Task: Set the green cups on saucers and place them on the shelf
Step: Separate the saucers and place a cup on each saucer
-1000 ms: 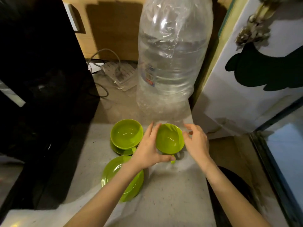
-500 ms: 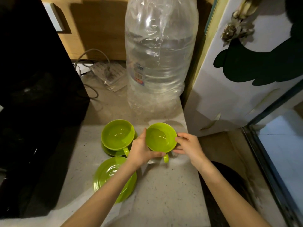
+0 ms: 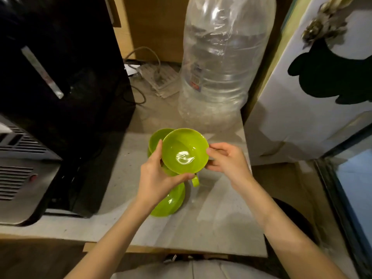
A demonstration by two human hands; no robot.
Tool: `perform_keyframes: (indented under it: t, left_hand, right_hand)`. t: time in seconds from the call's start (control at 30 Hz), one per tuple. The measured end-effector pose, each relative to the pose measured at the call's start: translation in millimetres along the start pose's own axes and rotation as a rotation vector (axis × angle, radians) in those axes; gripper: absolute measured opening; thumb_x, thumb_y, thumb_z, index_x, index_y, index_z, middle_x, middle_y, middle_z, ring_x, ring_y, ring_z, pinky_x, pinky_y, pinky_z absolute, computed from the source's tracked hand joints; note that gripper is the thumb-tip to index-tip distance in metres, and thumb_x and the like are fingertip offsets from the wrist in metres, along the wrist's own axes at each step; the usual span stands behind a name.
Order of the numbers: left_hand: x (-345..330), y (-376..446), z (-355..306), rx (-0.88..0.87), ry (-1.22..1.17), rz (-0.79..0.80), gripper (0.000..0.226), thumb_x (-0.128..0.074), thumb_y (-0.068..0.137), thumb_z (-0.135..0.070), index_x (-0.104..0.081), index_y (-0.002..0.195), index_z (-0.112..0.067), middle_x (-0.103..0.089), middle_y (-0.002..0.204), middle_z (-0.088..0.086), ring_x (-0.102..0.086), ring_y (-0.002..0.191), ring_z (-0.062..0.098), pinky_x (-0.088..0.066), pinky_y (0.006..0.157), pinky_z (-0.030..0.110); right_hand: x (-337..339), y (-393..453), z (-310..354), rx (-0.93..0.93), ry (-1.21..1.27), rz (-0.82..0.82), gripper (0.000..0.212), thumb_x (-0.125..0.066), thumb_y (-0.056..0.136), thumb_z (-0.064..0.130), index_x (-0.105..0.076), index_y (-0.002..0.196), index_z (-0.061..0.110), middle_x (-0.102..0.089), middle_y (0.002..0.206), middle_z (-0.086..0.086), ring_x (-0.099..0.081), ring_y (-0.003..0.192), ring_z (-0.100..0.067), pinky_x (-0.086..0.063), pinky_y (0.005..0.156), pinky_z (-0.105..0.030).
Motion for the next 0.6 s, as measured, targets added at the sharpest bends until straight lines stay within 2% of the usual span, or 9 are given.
perform_keyframes:
  t: [0.07, 0.13, 0.27, 0.33, 0.47, 0.53, 0.6]
  left_hand:
    - [18, -16, 10, 0.017, -0.001, -0.041, 0.118, -0.081, 0.037, -0.052, -0.032, 0.138, -0.016, -0.059, 0.121, -0.005, -0.052, 0.103, 0.003, -0.039, 0.088, 0.018]
    - [31, -30, 22, 0.028, -0.011, -0.069, 0.117, -0.073, 0.037, -0.060, -0.033, 0.138, -0.015, -0.053, 0.115, -0.012, -0.050, 0.105, 0.003, -0.039, 0.090, 0.019]
    - [39, -51, 51, 0.105, -0.005, -0.051, 0.120, -0.071, 0.037, -0.061, -0.029, 0.139, -0.015, -0.059, 0.126, 0.005, -0.049, 0.110, 0.005, -0.038, 0.095, 0.022]
    - [38, -58, 63, 0.143, 0.004, -0.025, 0.121, -0.072, 0.037, -0.061, -0.028, 0.140, -0.015, -0.059, 0.128, 0.008, -0.049, 0.110, 0.004, -0.037, 0.094, 0.019]
    - [31, -66, 77, 0.179, 0.004, 0.017, 0.123, -0.072, 0.037, -0.061, -0.027, 0.140, -0.013, -0.053, 0.135, 0.011, -0.046, 0.112, 0.005, -0.036, 0.095, 0.019]
    - [27, -68, 80, 0.170, 0.012, 0.031, 0.121, -0.071, 0.038, -0.061, -0.027, 0.140, -0.013, -0.051, 0.136, 0.011, -0.045, 0.113, 0.006, -0.037, 0.094, 0.019]
    - [24, -69, 81, 0.160, 0.013, 0.044, 0.119, -0.071, 0.039, -0.061, -0.028, 0.140, -0.013, -0.050, 0.137, 0.011, -0.045, 0.114, 0.007, -0.037, 0.095, 0.020]
  right_hand:
    - [-18, -5, -11, -0.012, -0.011, 0.042, 0.012, -0.060, 0.084, 0.008, -0.061, 0.096, 0.009, -0.067, 0.078, -0.003, -0.068, 0.057, -0.006, -0.056, 0.050, -0.019]
    - [-35, -10, -24, -0.019, -0.018, 0.078, 0.008, -0.060, 0.084, 0.009, -0.063, 0.091, 0.012, -0.068, 0.078, -0.003, -0.068, 0.062, -0.009, -0.057, 0.051, -0.020]
    - [-55, -18, -51, -0.055, -0.044, 0.116, 0.008, -0.061, 0.084, 0.009, -0.064, 0.091, 0.010, -0.067, 0.076, -0.002, -0.067, 0.060, -0.005, -0.056, 0.049, -0.020]
    - [-58, -22, -64, -0.085, -0.057, 0.114, 0.008, -0.060, 0.084, 0.008, -0.061, 0.092, 0.009, -0.065, 0.074, -0.002, -0.065, 0.059, -0.006, -0.054, 0.046, -0.018]
    - [-58, -26, -80, -0.116, -0.086, 0.103, 0.010, -0.060, 0.084, 0.006, -0.059, 0.080, 0.016, -0.063, 0.073, -0.002, -0.062, 0.066, -0.013, -0.055, 0.046, -0.018]
    - [-56, -27, -84, -0.125, -0.114, 0.095, 0.005, -0.060, 0.084, 0.007, -0.061, 0.088, 0.009, -0.063, 0.075, -0.002, -0.063, 0.069, -0.014, -0.056, 0.048, -0.019]
    - [-54, -27, -88, -0.134, -0.142, 0.082, 0.013, -0.060, 0.084, 0.008, -0.060, 0.097, 0.005, -0.063, 0.078, -0.003, -0.064, 0.072, -0.017, -0.057, 0.049, -0.020]
Point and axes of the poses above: each hand's wrist, its own y-axis towards the middle knuckle, its own x-axis out of the back of the hand, z = x × y, the point moved 7 cm from there along y, towards the middle knuckle
